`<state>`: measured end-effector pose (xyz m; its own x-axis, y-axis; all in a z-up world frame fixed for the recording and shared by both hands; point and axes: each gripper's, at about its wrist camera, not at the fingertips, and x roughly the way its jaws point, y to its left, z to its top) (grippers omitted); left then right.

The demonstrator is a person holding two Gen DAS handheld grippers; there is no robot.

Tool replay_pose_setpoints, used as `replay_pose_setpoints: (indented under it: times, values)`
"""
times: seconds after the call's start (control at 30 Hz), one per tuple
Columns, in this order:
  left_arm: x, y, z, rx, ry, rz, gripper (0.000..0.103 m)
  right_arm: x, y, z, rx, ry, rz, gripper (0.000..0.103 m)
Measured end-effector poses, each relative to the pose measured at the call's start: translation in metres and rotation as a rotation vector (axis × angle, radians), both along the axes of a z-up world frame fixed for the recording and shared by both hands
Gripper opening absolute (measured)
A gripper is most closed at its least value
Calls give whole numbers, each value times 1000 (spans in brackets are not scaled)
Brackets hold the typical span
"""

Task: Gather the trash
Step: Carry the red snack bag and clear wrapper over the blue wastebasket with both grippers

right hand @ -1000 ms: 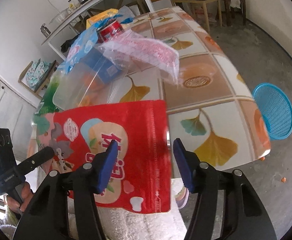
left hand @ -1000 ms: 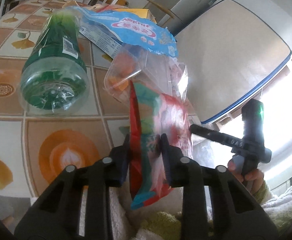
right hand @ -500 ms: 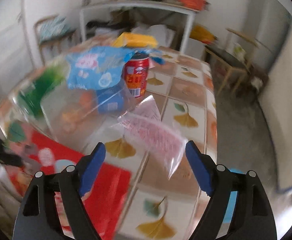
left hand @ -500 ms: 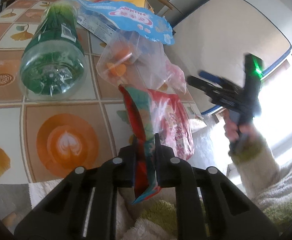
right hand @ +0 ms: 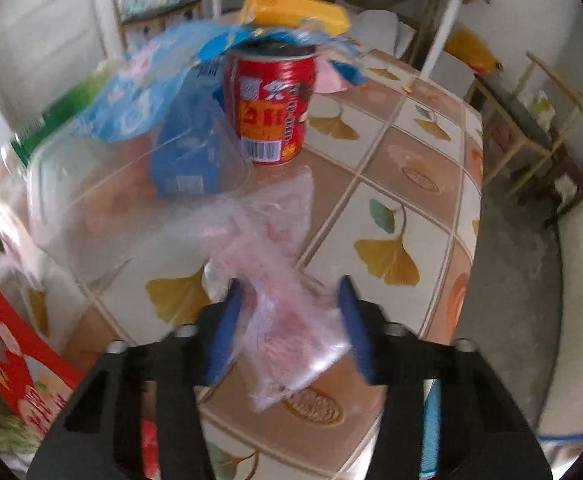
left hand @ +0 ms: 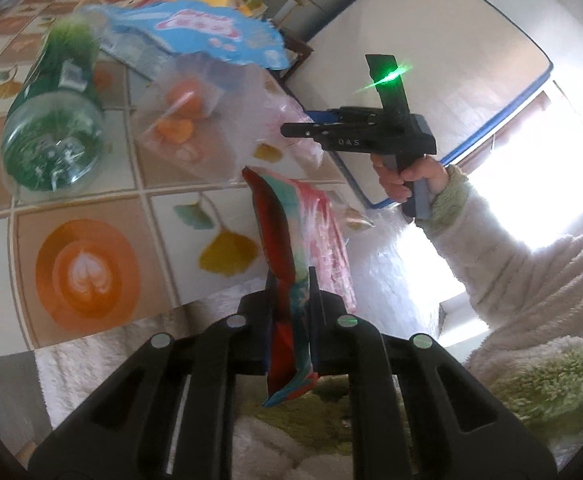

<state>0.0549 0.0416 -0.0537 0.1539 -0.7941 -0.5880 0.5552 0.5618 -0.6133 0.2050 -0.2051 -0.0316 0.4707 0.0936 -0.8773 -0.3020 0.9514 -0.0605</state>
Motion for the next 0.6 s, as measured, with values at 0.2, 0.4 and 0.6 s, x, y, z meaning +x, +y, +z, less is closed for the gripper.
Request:
replay_pose_setpoints:
  times: [0.2,0.4,0.6]
  values:
    - [-3,-14,19,10,-29,-37,11,-30,-22,4,110,-75,-113,22]
    - [8,-38,44,1,-69,-59,11,-65,-65,21,283,-173,-251,20]
    - [36,-87,72,-45,-80,-104,11,-116,-144,43,398,-308,-496,20]
